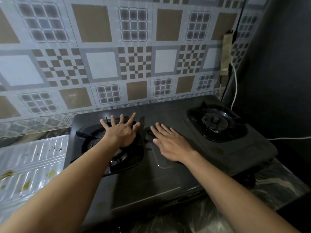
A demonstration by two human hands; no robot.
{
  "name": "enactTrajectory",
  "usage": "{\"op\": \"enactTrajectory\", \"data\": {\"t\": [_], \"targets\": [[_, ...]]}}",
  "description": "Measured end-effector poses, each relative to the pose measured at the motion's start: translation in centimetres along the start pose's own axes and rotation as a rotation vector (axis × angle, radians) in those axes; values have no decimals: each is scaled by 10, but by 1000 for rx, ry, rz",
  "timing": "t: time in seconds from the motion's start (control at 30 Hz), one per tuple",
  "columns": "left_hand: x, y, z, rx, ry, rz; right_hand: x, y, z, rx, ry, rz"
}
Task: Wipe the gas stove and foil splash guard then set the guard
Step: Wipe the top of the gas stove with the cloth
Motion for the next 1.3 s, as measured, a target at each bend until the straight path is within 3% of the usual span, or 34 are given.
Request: {"op": "enactTrajectory", "data": {"t": [0.23, 0.37, 0.6, 0.73, 0.9, 1.03, 1.3], "targets": [[0, -2, 20, 126, 49, 86, -12, 50, 28, 255, -34, -70], [7, -12, 24, 162, 41, 76, -11, 49, 28, 299, -21, -55], [11, -8, 25, 159, 55, 53, -2, -17, 31, 141, 6, -19], [11, -9, 23, 157, 41, 16, 1, -16, 44, 95, -14, -49], [11, -10, 24, 157, 14, 8, -12, 38, 70, 353, -9, -104], [7, -10, 27, 155, -1, 2, -10, 34, 75, 501, 45, -82], [1, 2, 33, 76, -76, 58, 10, -76, 67, 205, 116, -73]]}}
Point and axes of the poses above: each hand's wrist, its own z-axis away from the middle knuckle, its own x-axis out of the palm, y = z × x, the point moved 4 cm from there along -z, towards the middle knuckle, and after that the axes turned 15 degrees about -x, right-handed, at the moved point
